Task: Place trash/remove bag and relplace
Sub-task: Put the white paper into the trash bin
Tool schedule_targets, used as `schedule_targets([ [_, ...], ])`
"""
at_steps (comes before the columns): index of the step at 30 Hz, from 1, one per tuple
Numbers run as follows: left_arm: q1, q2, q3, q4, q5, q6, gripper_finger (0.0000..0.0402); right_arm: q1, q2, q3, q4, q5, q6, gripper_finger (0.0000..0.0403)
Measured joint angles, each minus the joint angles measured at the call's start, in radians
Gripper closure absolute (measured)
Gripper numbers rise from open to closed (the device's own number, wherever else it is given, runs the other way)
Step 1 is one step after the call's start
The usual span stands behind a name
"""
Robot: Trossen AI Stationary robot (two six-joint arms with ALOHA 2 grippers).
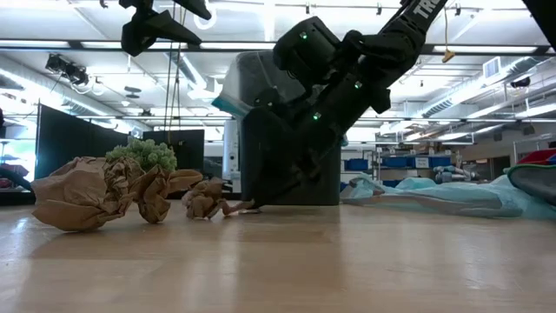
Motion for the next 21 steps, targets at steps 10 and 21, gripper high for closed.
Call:
schedule_targets([
  [10, 0.0, 0.0, 0.0, -0.002, -0.01, 0.006, 0.0194, 0.089, -0.061, -0.002, -0.051, 0.091, -0.124, 0.0375],
  [21, 0.0, 0.0, -0.01, -0.015, -0.01, 0.009, 0.0194, 0.133, -0.08, -0.002, -0.116, 0.156, -0.321, 0.0223],
])
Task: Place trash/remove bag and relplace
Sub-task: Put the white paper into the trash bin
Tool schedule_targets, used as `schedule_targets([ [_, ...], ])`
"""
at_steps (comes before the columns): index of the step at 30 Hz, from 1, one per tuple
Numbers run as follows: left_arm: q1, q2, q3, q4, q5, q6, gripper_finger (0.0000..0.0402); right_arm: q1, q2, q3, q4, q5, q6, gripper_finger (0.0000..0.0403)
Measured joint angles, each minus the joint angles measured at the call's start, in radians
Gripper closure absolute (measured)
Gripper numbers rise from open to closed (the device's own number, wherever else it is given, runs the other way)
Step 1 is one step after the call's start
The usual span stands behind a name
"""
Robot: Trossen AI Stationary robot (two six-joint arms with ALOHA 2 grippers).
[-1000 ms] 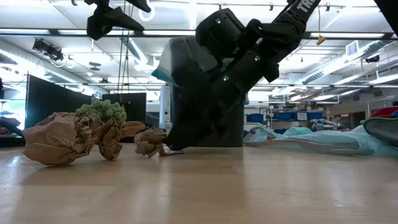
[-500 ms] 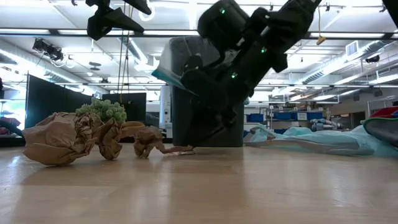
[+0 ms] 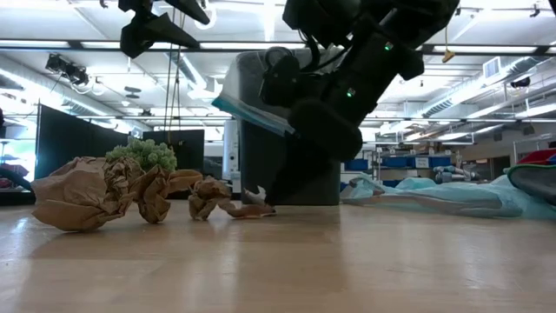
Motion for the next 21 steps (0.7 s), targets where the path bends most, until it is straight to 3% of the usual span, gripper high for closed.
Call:
schedule_targets([
  [5, 0.0, 0.0, -0.004, -0.004, 0.0, 0.0, 0.0194, -0.003, 0.009, 0.001, 0.009, 0.082, -0.005, 0.015],
  [9, 0.0, 0.0, -0.004, -0.005, -0.005, 0.0, 0.0194, -0.017, 0.041, 0.001, 0.033, 0.127, -0.002, 0.0124],
  [15, -0.001, 0.0, -0.004, -0.006, -0.005, -0.008, 0.0194, -0.039, 0.046, 0.001, 0.061, 0.102, 0.03, 0.0141],
  [21, -0.001, 0.001, -0.004, -0.006, -0.012, -0.009, 0.0194, -0.064, 0.046, 0.001, 0.066, 0.099, 0.075, 0.0193],
])
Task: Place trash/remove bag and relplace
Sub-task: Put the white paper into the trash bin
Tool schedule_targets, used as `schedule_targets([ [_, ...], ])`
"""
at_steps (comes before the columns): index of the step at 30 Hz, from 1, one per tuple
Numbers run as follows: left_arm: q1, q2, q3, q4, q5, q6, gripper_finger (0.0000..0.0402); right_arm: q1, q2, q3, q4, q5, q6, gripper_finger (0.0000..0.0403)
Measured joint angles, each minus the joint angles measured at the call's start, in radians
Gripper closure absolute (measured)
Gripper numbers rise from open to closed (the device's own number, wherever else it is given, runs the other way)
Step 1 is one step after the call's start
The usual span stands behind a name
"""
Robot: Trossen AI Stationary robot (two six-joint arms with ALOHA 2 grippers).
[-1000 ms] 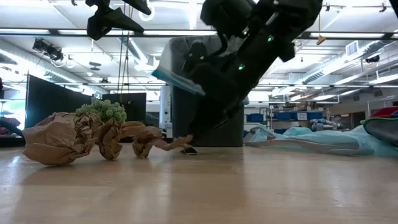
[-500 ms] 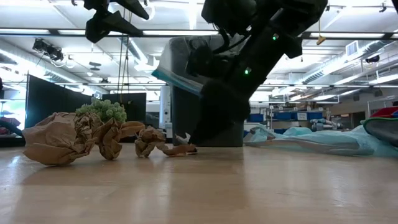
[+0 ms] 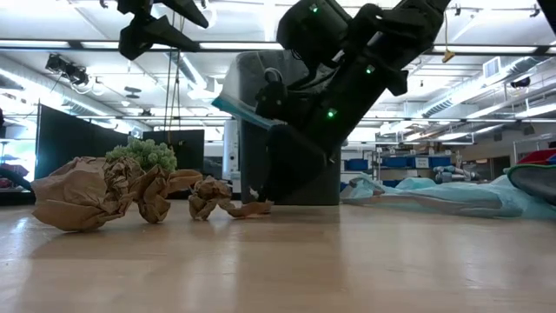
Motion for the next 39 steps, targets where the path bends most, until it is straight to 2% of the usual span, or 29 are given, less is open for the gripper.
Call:
schedule_targets([
  [6, 0.0, 0.0, 0.0, -0.001, -0.018, 0.008, 0.0194, -0.042, 0.0, 0.0, -0.001, -0.086, 0.108, 0.029],
  [11, 0.001, 0.0, 0.0, 0.0, -0.037, 0.018, 0.0194, -0.052, 0.0, 0.0, -0.002, -0.099, 0.121, 0.0382],
  [13, 0.001, 0.0, 0.0, 0.001, -0.042, 0.031, 0.0194, -0.052, 0.0, 0.0, -0.002, -0.102, 0.115, 0.0396],
  [19, 0.001, 0.0, 0.0, 0.0, -0.042, 0.038, 0.0194, -0.025, -0.03, 0.003, -0.015, -0.101, 0.097, 0.0402],
  [25, 0.003, 0.0, 0.0, 0.0, -0.051, 0.04, 0.0194, 0.014, -0.113, 0.077, -0.151, -0.042, -0.002, 0.0403],
  [28, 0.003, 0.0, 0.0, 0.001, -0.074, 0.041, 0.0194, 0.021, -0.156, 0.113, -0.153, -0.016, -0.067, 0.0403],
  [31, 0.003, 0.0, 0.0, 0.008, -0.088, 0.064, 0.0194, 0.016, -0.176, 0.12, -0.122, -0.017, -0.067, 0.0401],
  [35, 0.009, 0.0, 0.0, 0.037, -0.094, 0.087, 0.0194, -0.018, -0.155, 0.12, -0.075, -0.114, -0.002, 0.0365],
  [39, 0.017, 0.0, 0.0, 0.045, -0.094, 0.092, 0.0194, -0.04, -0.081, 0.12, -0.089, -0.199, 0.067, 0.0293],
])
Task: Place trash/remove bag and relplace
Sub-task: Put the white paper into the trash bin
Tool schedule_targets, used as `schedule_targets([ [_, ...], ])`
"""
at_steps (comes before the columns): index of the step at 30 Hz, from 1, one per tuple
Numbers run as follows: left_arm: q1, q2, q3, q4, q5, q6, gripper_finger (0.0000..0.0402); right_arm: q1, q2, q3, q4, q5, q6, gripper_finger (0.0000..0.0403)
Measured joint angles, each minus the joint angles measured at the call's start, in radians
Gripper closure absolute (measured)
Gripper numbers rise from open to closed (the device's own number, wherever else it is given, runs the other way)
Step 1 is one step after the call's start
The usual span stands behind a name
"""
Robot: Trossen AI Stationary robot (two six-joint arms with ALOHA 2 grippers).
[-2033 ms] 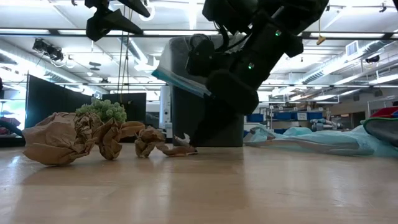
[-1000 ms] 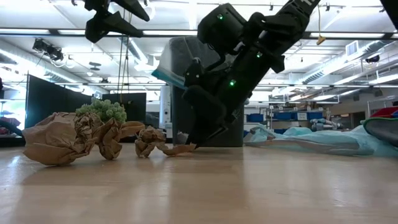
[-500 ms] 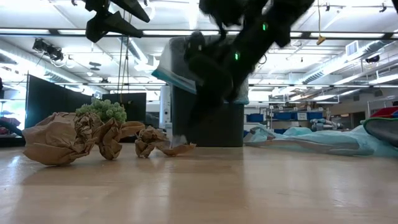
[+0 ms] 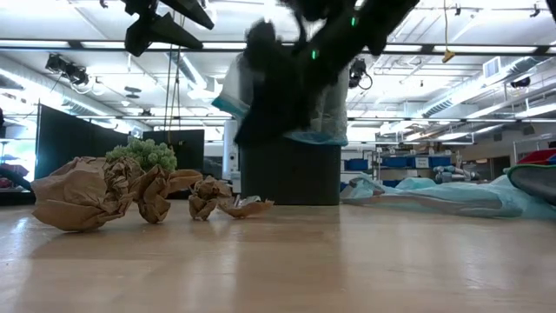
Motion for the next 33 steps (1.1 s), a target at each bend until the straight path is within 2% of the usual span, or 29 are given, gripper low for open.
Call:
schedule_targets([
  [3, 0.0, 0.0, 0.0, 0.001, 0.0, 0.001, 0.0194, -0.008, 0.045, 0.0, -0.012, -0.026, 0.071, 0.023],
  [7, 0.0, 0.0, 0.0, -0.001, 0.001, 0.001, 0.0194, -0.01, 0.106, 0.0, 0.011, 0.022, 0.127, 0.0162],
  [10, 0.0, 0.0, 0.0, -0.002, 0.001, 0.001, 0.0194, -0.012, 0.138, 0.0, 0.048, 0.024, 0.167, 0.0135],
  [13, 0.0, 0.0, 0.0, -0.002, 0.001, 0.0, 0.0194, -0.013, 0.163, 0.001, 0.063, 0.017, 0.191, 0.0133],
  [15, 0.0, 0.0, 0.0, -0.002, 0.001, 0.001, 0.0194, -0.013, 0.17, 0.002, 0.064, 0.018, 0.195, 0.0145],
  [18, 0.0, 0.0, 0.0, -0.002, -0.002, 0.001, 0.0194, -0.016, 0.172, 0.002, 0.042, 0.023, 0.205, 0.0183],
  [21, 0.0, 0.0, 0.0, -0.002, -0.008, 0.001, 0.0194, -0.02, 0.171, 0.002, 0.037, 0.026, 0.2, 0.025],
  [25, 0.0, 0.0, 0.0, -0.002, -0.032, 0.011, 0.0194, -0.023, 0.17, 0.002, 0.037, 0.028, 0.17, 0.0369],
  [26, 0.0, 0.0, 0.0, -0.002, -0.034, 0.015, 0.0194, -0.023, 0.17, 0.002, 0.037, 0.028, 0.15, 0.0385],
  [33, 0.0, 0.01, 0.0, -0.005, -0.096, 0.027, 0.0194, -0.017, 0.153, 0.023, 0.007, 0.022, 0.079, 0.0401],
])
